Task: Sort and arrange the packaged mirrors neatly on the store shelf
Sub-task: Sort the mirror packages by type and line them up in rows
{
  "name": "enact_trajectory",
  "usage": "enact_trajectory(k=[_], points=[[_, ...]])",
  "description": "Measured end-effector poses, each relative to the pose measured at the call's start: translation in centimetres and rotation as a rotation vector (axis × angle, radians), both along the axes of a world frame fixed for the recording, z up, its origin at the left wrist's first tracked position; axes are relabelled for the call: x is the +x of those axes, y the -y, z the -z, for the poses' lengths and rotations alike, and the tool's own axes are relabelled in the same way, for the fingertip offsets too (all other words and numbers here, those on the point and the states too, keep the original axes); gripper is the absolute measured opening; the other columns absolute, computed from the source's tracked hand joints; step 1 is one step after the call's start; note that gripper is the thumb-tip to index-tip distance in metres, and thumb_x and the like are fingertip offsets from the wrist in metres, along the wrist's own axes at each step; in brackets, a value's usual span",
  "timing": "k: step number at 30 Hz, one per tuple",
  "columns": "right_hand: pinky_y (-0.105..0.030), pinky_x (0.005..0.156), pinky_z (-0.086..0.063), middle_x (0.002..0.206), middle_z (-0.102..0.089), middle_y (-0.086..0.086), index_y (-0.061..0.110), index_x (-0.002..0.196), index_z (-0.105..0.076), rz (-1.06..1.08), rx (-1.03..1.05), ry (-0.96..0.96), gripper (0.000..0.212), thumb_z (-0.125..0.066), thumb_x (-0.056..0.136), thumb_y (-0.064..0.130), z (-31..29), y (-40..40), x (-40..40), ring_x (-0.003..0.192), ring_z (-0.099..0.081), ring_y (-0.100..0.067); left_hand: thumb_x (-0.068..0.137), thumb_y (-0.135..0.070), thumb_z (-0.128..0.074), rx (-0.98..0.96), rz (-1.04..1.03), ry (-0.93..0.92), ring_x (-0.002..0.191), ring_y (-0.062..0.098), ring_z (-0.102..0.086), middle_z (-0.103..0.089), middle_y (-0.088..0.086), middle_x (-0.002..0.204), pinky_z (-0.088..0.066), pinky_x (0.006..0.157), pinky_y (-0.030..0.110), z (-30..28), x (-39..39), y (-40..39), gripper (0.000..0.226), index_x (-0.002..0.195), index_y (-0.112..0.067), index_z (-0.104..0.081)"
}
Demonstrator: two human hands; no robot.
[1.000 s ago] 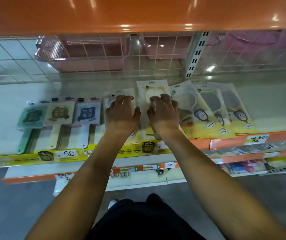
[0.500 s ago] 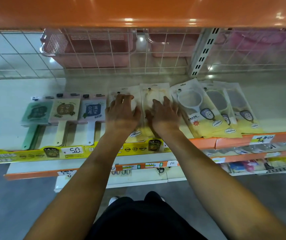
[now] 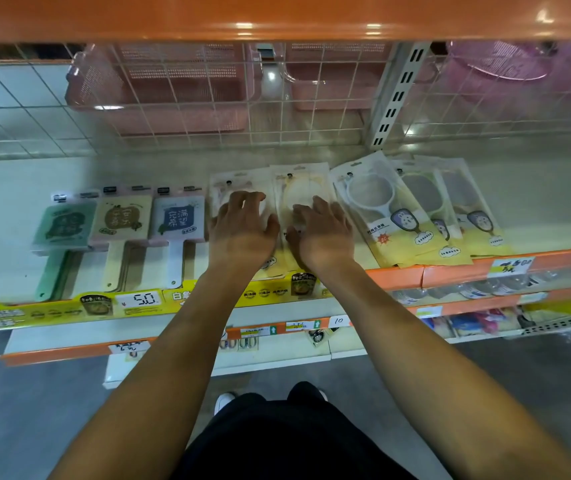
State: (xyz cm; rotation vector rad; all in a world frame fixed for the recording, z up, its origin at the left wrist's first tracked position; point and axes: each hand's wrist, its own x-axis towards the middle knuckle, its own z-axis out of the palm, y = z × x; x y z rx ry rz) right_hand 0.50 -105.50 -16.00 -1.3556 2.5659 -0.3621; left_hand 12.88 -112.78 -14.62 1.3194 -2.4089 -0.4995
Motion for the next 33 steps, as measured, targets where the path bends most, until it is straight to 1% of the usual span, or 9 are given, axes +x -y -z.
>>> enact_trajectory(k=[5,9,12,17,21,25,28,33], points=[[-0.044,0.112,-0.026,0.15,-0.033,-0.001,0.032,0.134,-0.048,-0.016,0.001,-0.018,0.042,-0.051,0.093,0.043,-0.1,-0.4,0.2,0.141,-0.023,-0.034,0.09,-0.034,-0.055,-0.016,0.022,0.01,0.116,0.031,-0.054,-0.051,0.007,0.134,-0.045,0.093,0.044,0.0,-0.2,-0.3,0.042,0.128,-0.018,-0.053],[-0.045,0.117,-0.019,0.156,-0.026,-0.002,0.032,0.142,-0.041,-0.019,-0.023,0.016,0.05,-0.051,0.094,0.042,-0.6,-0.8,0.1,0.145,-0.016,-0.037,0.09,-0.035,-0.054,-0.039,0.034,0.016,0.118,0.03,-0.052,-0.051,0.007,0.134,-0.044,0.092,0.043,-0.2,-0.7,-0.5,0.042,0.129,-0.018,-0.052],[-0.048,0.119,-0.017,0.158,-0.023,-0.002,0.032,0.146,-0.036,0.017,-0.046,0.02,0.055,-0.052,0.095,0.042,-1.1,-1.3,-0.7,0.147,-0.012,-0.037,0.09,-0.034,-0.054,-0.038,0.065,0.016,0.12,0.03,-0.05,-0.05,0.008,0.133,-0.042,0.093,0.042,-0.4,-1.5,-0.7,0.044,0.131,-0.018,-0.051],[-0.05,0.118,-0.018,0.158,-0.024,-0.003,0.031,0.146,-0.036,0.093,-0.086,-0.015,0.057,-0.055,0.092,0.039,-2.1,-2.4,-2.5,0.146,-0.012,-0.038,0.091,-0.036,-0.053,-0.021,0.111,0.009,0.123,0.028,-0.048,-0.047,0.006,0.135,-0.038,0.095,0.043,-0.8,-3.7,-1.7,0.045,0.132,-0.019,-0.049],[-0.051,0.116,-0.022,0.157,-0.025,-0.003,0.031,0.146,-0.037,0.148,-0.098,-0.036,0.063,-0.059,0.088,0.045,-2.3,-3.6,-4.2,0.145,-0.013,-0.039,0.093,-0.037,-0.051,0.007,0.147,0.015,0.128,0.028,-0.043,-0.043,0.004,0.141,-0.035,0.098,0.043,-0.9,-5.6,-2.5,0.045,0.135,-0.02,-0.046],[-0.052,0.112,-0.025,0.156,-0.025,-0.005,0.034,0.144,-0.037,0.185,-0.072,-0.093,0.062,-0.058,0.088,0.047,-2.2,-4.7,-5.9,0.142,-0.019,-0.041,0.093,-0.036,-0.05,0.007,0.197,0.024,0.127,0.03,-0.043,-0.043,0.005,0.141,-0.036,0.097,0.044,-0.9,-7.2,-3.3,0.045,0.135,-0.019,-0.046],[-0.051,0.111,-0.026,0.157,-0.024,-0.005,0.036,0.144,-0.036,0.207,-0.053,-0.121,0.06,-0.055,0.088,0.051,-2.0,-5.1,-6.9,0.141,-0.021,-0.041,0.092,-0.035,-0.052,-0.002,0.223,0.012,0.125,0.03,-0.046,-0.046,0.006,0.138,-0.039,0.096,0.044,-0.7,-8.2,-3.5,0.046,0.134,-0.017,-0.048],[-0.049,0.113,-0.023,0.156,-0.022,-0.005,0.037,0.142,-0.036,0.198,-0.049,-0.125,0.062,-0.056,0.087,0.055,-2.2,-5.0,-8.2,0.142,-0.016,-0.04,0.092,-0.036,-0.05,0.013,0.211,0.027,0.128,0.027,-0.043,-0.044,0.003,0.141,-0.036,0.098,0.043,-0.9,-9.6,-3.5,0.047,0.137,-0.021,-0.045]])
